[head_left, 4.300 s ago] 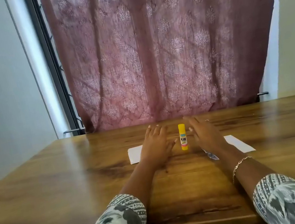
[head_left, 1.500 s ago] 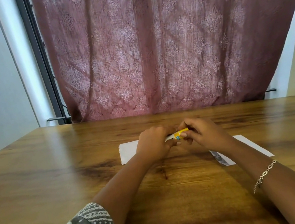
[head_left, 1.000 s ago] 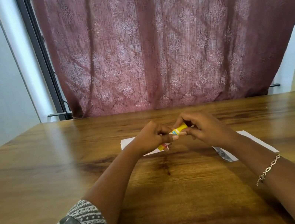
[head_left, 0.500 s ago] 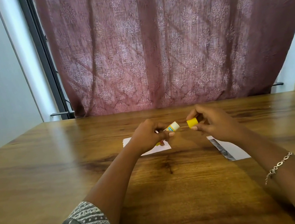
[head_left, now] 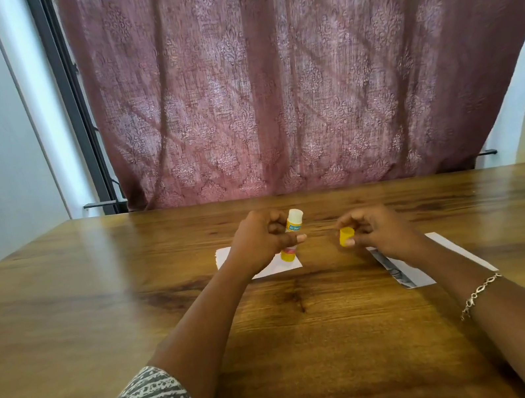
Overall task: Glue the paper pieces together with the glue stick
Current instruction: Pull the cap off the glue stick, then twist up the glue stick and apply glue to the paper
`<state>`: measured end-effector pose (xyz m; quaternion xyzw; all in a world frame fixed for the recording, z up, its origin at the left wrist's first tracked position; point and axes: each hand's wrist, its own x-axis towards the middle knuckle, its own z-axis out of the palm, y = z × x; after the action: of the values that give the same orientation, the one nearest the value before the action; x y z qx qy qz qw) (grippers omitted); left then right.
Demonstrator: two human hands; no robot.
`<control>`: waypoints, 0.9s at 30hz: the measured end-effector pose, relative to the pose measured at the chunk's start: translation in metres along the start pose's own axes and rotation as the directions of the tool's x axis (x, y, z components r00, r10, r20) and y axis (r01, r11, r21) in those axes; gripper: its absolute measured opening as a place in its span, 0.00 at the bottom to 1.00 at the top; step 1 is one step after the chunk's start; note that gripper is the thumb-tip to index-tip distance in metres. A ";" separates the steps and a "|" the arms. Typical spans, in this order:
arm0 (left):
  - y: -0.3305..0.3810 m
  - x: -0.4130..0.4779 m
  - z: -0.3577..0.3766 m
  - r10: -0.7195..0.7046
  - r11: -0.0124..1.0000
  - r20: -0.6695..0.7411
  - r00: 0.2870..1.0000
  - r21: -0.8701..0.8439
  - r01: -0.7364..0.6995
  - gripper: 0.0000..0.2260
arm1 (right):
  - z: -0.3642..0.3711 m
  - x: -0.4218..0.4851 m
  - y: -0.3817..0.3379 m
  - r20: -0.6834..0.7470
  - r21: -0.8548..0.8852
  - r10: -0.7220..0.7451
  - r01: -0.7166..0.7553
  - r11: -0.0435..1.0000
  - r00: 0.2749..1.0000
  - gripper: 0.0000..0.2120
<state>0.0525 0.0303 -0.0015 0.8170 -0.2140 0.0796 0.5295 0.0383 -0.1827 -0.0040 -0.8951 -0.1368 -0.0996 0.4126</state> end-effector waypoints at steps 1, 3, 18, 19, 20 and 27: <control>0.001 -0.001 0.001 -0.002 1.000 -0.002 1.000 -0.002 0.002 0.09 | 0.002 0.001 0.001 0.017 -0.047 0.011 -0.011 0.999 1.000 0.14; 0.005 -0.003 0.001 -0.012 1.000 -0.004 1.000 -0.007 0.012 0.10 | 0.003 0.001 -0.001 0.049 -0.120 0.028 -0.022 0.993 0.998 0.12; 0.028 -0.013 0.011 0.057 0.978 -0.112 0.992 -0.194 -0.078 0.10 | 0.036 -0.014 -0.038 0.001 0.232 -0.177 0.172 0.957 0.984 0.14; 0.029 -0.013 0.012 0.061 0.974 -0.100 0.993 -0.212 -0.082 0.09 | 0.039 -0.013 -0.037 -0.012 0.235 -0.177 0.175 0.956 0.984 0.13; 0.029 -0.014 0.013 0.067 0.970 -0.088 0.994 -0.226 -0.085 0.09 | 0.041 -0.013 -0.036 -0.025 0.233 -0.171 0.172 0.957 0.985 0.13; 0.028 -0.012 0.011 0.125 0.952 -0.001 0.992 -0.282 -0.121 0.08 | 0.038 -0.010 -0.034 -0.001 0.264 -0.181 0.175 0.948 0.984 0.10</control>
<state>0.0289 0.0140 0.0127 0.7190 -0.2780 0.0743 0.6326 0.0199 -0.1345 -0.0073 -0.8174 -0.2335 -0.1070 0.5157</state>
